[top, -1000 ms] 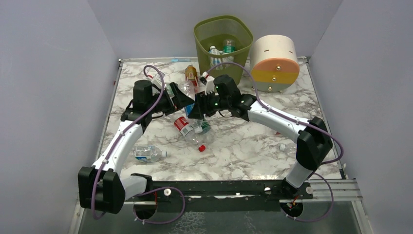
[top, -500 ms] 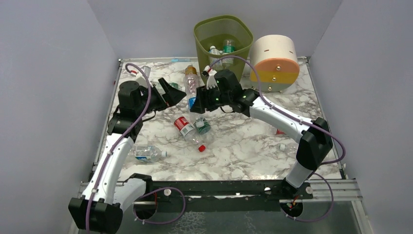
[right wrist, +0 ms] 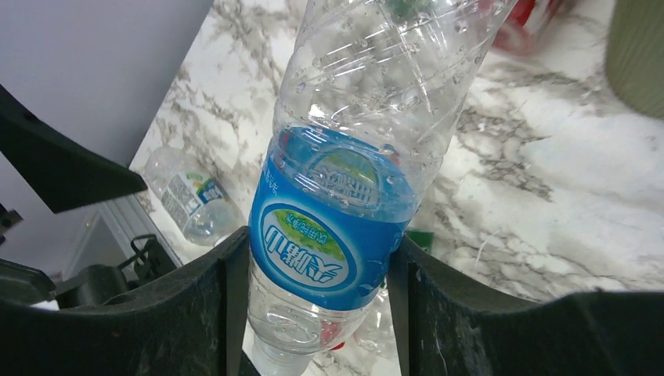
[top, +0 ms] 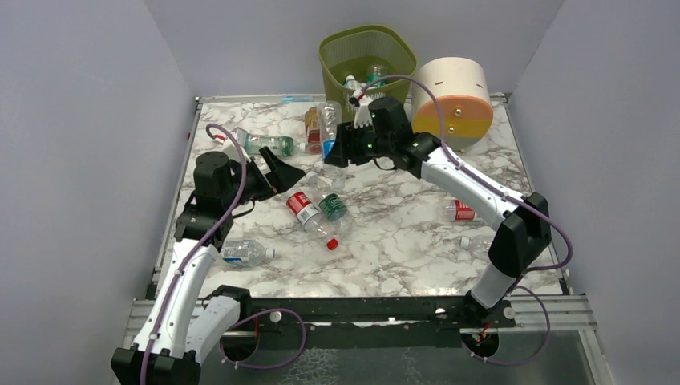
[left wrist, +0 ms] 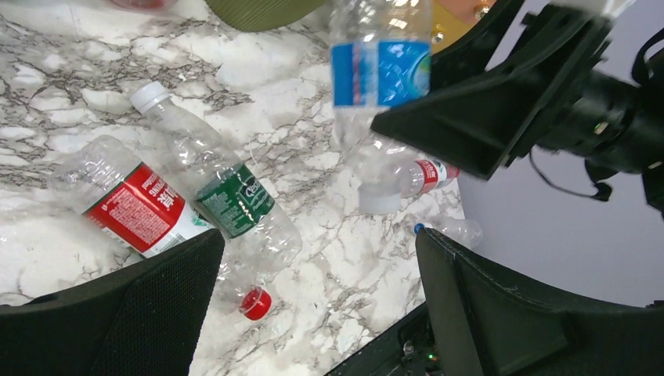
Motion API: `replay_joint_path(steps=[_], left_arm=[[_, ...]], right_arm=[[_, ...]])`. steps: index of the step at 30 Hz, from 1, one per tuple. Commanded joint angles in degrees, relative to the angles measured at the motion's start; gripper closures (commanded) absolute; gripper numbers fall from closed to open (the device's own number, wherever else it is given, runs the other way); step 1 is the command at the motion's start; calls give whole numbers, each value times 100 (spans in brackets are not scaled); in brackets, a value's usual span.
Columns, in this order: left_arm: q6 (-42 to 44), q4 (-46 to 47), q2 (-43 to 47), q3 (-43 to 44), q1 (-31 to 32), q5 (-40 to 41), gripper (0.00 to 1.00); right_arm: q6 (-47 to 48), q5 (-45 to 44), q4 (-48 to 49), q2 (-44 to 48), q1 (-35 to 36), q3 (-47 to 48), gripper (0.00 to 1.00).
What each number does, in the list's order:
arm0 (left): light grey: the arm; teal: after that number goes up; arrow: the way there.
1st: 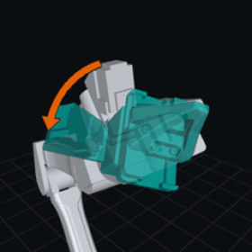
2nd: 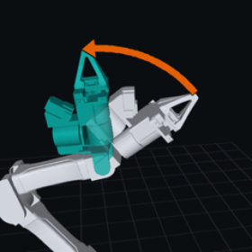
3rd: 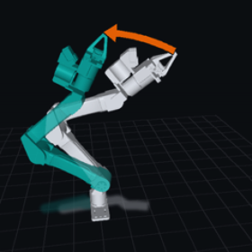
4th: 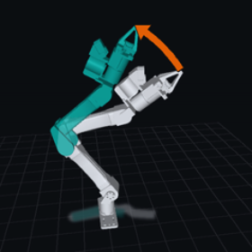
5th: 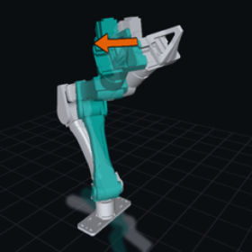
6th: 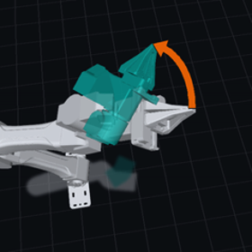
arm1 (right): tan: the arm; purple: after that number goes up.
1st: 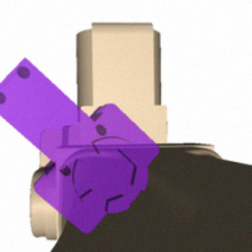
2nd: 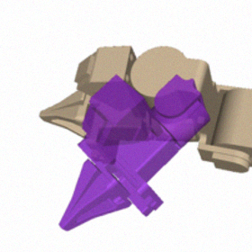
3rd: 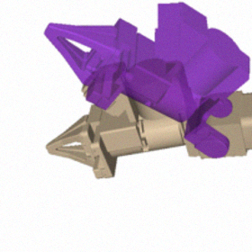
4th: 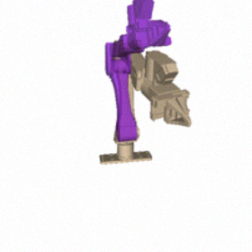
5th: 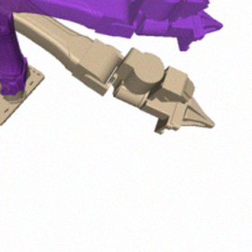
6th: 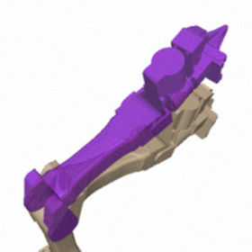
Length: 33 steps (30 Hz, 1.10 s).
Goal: Put the plastic bottles in the bin
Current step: Place the plastic bottle in the trash bin.
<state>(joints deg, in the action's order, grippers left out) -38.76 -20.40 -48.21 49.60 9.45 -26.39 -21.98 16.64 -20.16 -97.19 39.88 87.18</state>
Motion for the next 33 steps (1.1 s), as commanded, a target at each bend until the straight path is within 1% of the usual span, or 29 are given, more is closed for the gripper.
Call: replay_joint_path(steps=[1,8,12,15,20,22,26,30,33], left_arm=[[-62,116,6,-77,-22,-104,1],[-85,400,-201,-257,-22,-258,1],[-168,585,-261,-362,-22,-333,1],[-176,616,-287,-356,-22,-346,1],[-156,631,-378,-364,-22,-335,1],[-190,665,-421,-372,-25,-397,1],[-200,627,-384,-385,-22,-418,1],[-284,624,-302,-478,-22,-413,1],[-322,625,-266,-514,-25,-398,1]], right_arm=[[104,213,-92,0,-480,464,41],[213,510,28,4,-1273,1297,40],[89,808,168,-118,-1696,1777,40],[18,984,312,-205,-1838,1973,40],[58,948,570,-495,-2033,2303,40],[8,950,895,-621,-2193,2355,40],[-415,1032,1723,-952,-2534,2478,40],[-776,1196,2256,-1408,-2772,2839,40],[-975,1383,2472,-1735,-2872,3182,40]])
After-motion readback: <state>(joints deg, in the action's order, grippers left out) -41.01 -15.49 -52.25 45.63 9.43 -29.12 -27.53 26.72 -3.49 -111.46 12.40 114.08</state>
